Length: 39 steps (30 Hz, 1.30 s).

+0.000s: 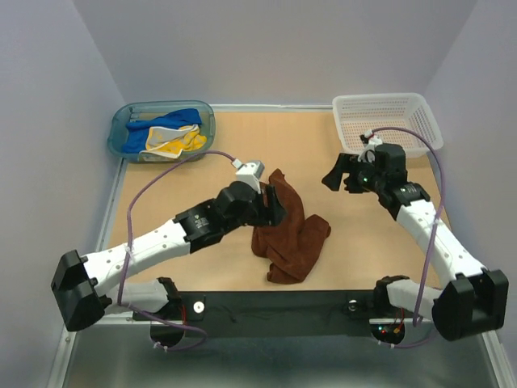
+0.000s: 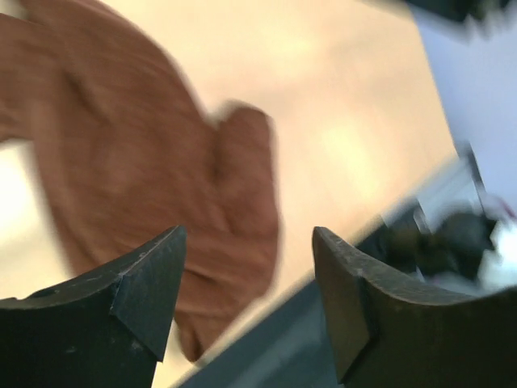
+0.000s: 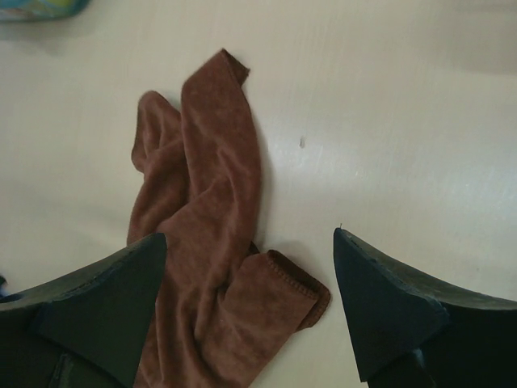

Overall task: Fold and stack the towels
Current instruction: Move the towel to the center of the board, then flatten out the crumpled towel

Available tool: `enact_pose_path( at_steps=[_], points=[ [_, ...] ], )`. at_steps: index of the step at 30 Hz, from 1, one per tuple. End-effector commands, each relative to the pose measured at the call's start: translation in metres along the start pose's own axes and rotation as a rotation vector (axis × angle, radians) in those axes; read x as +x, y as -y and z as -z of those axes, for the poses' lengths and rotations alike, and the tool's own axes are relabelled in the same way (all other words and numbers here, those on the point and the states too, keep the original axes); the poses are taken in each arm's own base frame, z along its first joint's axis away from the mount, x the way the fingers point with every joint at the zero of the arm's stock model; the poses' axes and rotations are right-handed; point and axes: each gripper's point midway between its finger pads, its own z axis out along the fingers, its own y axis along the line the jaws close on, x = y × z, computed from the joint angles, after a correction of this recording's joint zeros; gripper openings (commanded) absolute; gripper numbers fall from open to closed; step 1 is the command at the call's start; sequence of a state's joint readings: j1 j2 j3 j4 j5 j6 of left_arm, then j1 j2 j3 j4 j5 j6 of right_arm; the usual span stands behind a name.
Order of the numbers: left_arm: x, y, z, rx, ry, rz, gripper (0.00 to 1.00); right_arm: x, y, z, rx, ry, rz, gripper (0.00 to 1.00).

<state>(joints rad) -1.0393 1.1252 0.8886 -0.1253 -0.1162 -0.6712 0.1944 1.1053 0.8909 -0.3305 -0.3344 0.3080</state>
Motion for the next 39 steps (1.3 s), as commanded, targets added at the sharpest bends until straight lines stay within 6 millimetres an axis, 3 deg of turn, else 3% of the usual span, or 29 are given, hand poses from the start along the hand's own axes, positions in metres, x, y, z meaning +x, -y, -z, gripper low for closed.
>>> enact_pose_path(
  at_steps=[1,2,3,9,10,13,16,21,27,35,36,38,39],
  points=[
    [-0.033,-0.064,-0.018,-0.184,0.077,0.09,0.72,-0.007,-0.015,-0.024,-0.048,-0.038,0.04,0.87],
    [-0.039,-0.085,-0.022,-0.228,0.089,0.113,0.68,0.0,-0.019,-0.038,-0.051,-0.079,0.069,0.86],
    [-0.043,-0.09,-0.028,-0.228,0.102,0.125,0.66,0.005,-0.021,-0.046,-0.049,-0.101,0.083,0.86],
    [-0.03,-0.149,-0.065,-0.341,0.03,0.182,0.58,0.031,-0.018,-0.088,-0.007,-0.21,0.125,0.79],
    [-0.02,-0.157,-0.073,-0.359,-0.01,0.19,0.57,0.035,-0.016,-0.092,0.007,-0.222,0.132,0.77],
    [-0.018,-0.173,-0.085,-0.39,-0.022,0.202,0.53,0.042,-0.014,-0.102,0.03,-0.241,0.154,0.76],
    [-0.003,-0.194,-0.097,-0.445,-0.071,0.197,0.5,0.044,-0.012,-0.107,0.038,-0.231,0.16,0.73],
    [0.007,-0.204,-0.109,-0.478,-0.115,0.196,0.46,0.055,-0.014,-0.118,0.025,-0.251,0.173,0.72],
    [0.023,-0.223,-0.107,-0.558,-0.146,0.199,0.45,0.075,-0.017,-0.131,0.008,-0.286,0.186,0.72],
    [0.022,-0.234,-0.107,-0.619,-0.139,0.189,0.43,0.103,-0.009,-0.141,0.024,-0.345,0.186,0.66],
    [0.02,-0.235,-0.108,-0.624,-0.131,0.188,0.37,0.105,-0.007,-0.142,0.028,-0.347,0.188,0.63],
    [0.019,-0.239,-0.109,-0.641,-0.126,0.181,0.34,0.112,-0.002,-0.141,0.042,-0.36,0.191,0.55],
    [0.017,-0.238,-0.111,-0.643,-0.124,0.176,0.23,0.114,0.001,-0.141,0.047,-0.363,0.191,0.51]
  ],
)
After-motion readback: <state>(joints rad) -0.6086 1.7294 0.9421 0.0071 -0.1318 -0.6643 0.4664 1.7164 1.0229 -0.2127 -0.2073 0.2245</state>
